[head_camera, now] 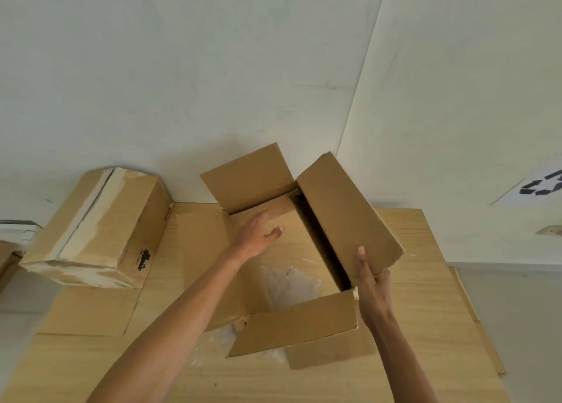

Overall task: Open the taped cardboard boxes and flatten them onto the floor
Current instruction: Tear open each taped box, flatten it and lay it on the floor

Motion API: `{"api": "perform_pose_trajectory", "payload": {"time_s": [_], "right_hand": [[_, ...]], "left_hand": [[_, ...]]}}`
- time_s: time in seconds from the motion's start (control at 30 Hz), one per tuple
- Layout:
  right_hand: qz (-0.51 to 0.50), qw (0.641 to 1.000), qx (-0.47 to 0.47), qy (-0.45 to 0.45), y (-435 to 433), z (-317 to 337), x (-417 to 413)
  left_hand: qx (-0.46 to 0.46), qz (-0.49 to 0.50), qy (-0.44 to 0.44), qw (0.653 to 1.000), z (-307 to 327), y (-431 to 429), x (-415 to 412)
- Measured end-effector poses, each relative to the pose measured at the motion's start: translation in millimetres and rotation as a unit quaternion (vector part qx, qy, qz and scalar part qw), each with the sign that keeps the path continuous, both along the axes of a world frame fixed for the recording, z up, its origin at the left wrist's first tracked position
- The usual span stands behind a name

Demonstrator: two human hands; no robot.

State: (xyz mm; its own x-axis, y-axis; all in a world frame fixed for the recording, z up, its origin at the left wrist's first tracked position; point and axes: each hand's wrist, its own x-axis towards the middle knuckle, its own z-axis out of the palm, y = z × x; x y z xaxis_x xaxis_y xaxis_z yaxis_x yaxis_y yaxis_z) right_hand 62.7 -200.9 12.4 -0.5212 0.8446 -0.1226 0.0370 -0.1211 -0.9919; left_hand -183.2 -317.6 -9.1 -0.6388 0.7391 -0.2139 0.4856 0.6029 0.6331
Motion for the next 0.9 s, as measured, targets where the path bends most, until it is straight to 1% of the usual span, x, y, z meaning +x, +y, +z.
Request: {"api": "perform_pose_trajectory", "payload": {"time_s": [0.07, 0.17, 0.23, 0.27, 0.33, 0.37, 0.4, 0.47, 0.5, 0.57, 0.63, 0.7, 0.8, 0.83, 0.87, 0.9], "right_hand": [[0.003, 0.999, 0.049, 0.017, -10, 26, -8], [-0.004, 0.993, 0.116, 0.010, -27, 55, -19], [0.007, 0.986, 0.166, -0.014, -41, 65, -23], [0.021, 0.979, 0.200, -0.039, -47, 66, -26], [0.047, 0.958, 0.271, -0.080, -66, 64, -33], [0.057, 0.943, 0.316, -0.083, -77, 63, -37], [0.070, 0.923, 0.369, -0.082, -88, 60, -42], [0.102, 0.880, 0.454, -0.096, -111, 45, -56], [0.130, 0.864, 0.476, -0.099, -122, 35, -63], [0.187, 0.845, 0.487, -0.117, -146, 17, -76], [0.256, 0.818, 0.490, -0.159, -177, 4, -86], [0.340, 0.784, 0.478, -0.203, -208, -7, -93], [0.447, 0.746, 0.423, -0.253, -230, -8, -99], [0.465, 0.746, 0.398, -0.262, -230, -4, -103], [0.469, 0.760, 0.371, -0.254, -228, 4, -107], [0.464, 0.784, 0.338, -0.237, -222, 11, -109]], "left_hand": [[0.034, -0.013, -0.002, 0.999, 8, -9, 11], [0.077, -0.046, -0.036, 0.995, 21, -23, 30], [0.130, -0.034, -0.096, 0.986, 34, -31, 45], [0.168, -0.003, -0.143, 0.975, 42, -35, 52], [0.267, 0.076, -0.215, 0.936, 64, -46, 61], [0.310, 0.115, -0.221, 0.917, 73, -52, 62], [0.337, 0.140, -0.211, 0.907, 85, -61, 63], [0.365, 0.139, -0.220, 0.894, 107, -84, 65], [0.362, 0.131, -0.238, 0.892, 112, -96, 63], [0.328, 0.144, -0.279, 0.891, 108, -122, 53], [0.275, 0.193, -0.318, 0.887, 95, -147, 40], [0.225, 0.222, -0.318, 0.894, 82, -174, 29], [0.189, 0.216, -0.294, 0.912, 76, -208, 23], [0.195, 0.212, -0.285, 0.914, 76, -216, 21], [0.201, 0.211, -0.279, 0.915, 80, -221, 19], [0.210, 0.213, -0.277, 0.913, 82, -224, 17]]}}
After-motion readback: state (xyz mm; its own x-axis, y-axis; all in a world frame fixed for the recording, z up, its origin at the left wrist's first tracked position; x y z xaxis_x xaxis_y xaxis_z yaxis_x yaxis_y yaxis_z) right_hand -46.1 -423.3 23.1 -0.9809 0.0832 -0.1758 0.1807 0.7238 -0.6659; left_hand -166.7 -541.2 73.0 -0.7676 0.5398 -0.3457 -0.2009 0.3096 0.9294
